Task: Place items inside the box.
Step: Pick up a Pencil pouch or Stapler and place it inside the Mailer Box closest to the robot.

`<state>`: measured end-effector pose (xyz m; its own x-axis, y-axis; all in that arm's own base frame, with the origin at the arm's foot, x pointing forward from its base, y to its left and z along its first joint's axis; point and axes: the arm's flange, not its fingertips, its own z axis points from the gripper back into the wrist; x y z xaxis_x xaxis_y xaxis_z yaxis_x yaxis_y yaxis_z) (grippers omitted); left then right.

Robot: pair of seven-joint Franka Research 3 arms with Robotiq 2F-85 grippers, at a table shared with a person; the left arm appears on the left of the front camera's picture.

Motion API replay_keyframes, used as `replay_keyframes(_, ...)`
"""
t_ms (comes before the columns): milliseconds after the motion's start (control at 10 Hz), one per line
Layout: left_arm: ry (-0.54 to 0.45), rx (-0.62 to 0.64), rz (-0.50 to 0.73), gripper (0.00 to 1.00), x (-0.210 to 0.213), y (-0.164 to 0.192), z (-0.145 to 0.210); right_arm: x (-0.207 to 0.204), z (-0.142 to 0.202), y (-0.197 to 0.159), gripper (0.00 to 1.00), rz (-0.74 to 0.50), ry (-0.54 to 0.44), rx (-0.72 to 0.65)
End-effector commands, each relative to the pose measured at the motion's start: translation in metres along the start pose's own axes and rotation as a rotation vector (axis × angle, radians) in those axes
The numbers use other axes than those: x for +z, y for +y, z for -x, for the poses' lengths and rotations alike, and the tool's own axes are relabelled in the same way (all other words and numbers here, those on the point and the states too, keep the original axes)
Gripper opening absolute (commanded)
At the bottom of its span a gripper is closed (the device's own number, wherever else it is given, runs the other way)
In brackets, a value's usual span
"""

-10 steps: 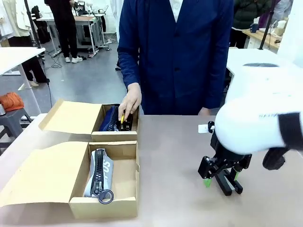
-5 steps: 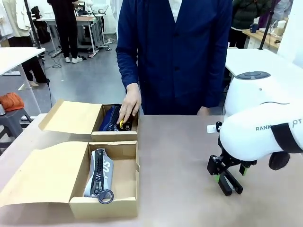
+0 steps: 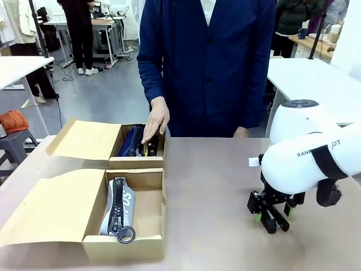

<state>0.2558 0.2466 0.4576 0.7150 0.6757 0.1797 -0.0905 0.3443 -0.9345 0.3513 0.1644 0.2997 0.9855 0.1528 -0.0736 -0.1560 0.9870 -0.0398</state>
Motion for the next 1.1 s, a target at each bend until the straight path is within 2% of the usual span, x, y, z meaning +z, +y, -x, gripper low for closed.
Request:
replay_keyframes(0, -0.008, -0.014, 0.022, 1.0, 0.0004, -0.0005, 0.0009, -0.0061, 0.0018, -0.0004, 1.0, 0.012, -0.008, -0.007)
replay_keyframes(200, -0.008, -0.014, 0.022, 1.0, 0.0004, -0.0005, 0.0009, -0.0102, -0.0002, -0.0022, 1.0, -0.015, 0.006, -0.013)
replay_keyframes(300, -0.008, -0.014, 0.022, 1.0, 0.0004, -0.0005, 0.0009, -0.0117, -0.0002, -0.0045, 0.41, -0.027, 0.0, -0.013)
replay_keyframes(400, -0.008, -0.014, 0.022, 1.0, 0.0004, -0.0005, 0.0009, -0.0103, 0.0005, -0.0057, 0.41, -0.036, -0.016, -0.021)
replay_keyframes(500, -0.008, -0.014, 0.022, 1.0, 0.0004, -0.0005, 0.0009, -0.0084, 0.001, -0.007, 0.0, -0.038, -0.027, -0.024)
replay_keyframes(600, -0.008, -0.014, 0.022, 1.0, 0.0004, -0.0005, 0.0009, -0.0079, 0.001, -0.0072, 0.35, -0.043, -0.036, -0.029)
replay_keyframes(700, -0.008, -0.014, 0.022, 1.0, 0.0004, -0.0005, 0.0009, -0.0088, 0.0007, -0.0059, 0.0, -0.04, -0.036, -0.032)
replay_keyframes(1000, -0.008, -0.014, 0.022, 1.0, 0.0004, -0.0005, 0.0009, -0.0108, 0.0021, -0.0021, 0.0, -0.054, -0.024, -0.013)
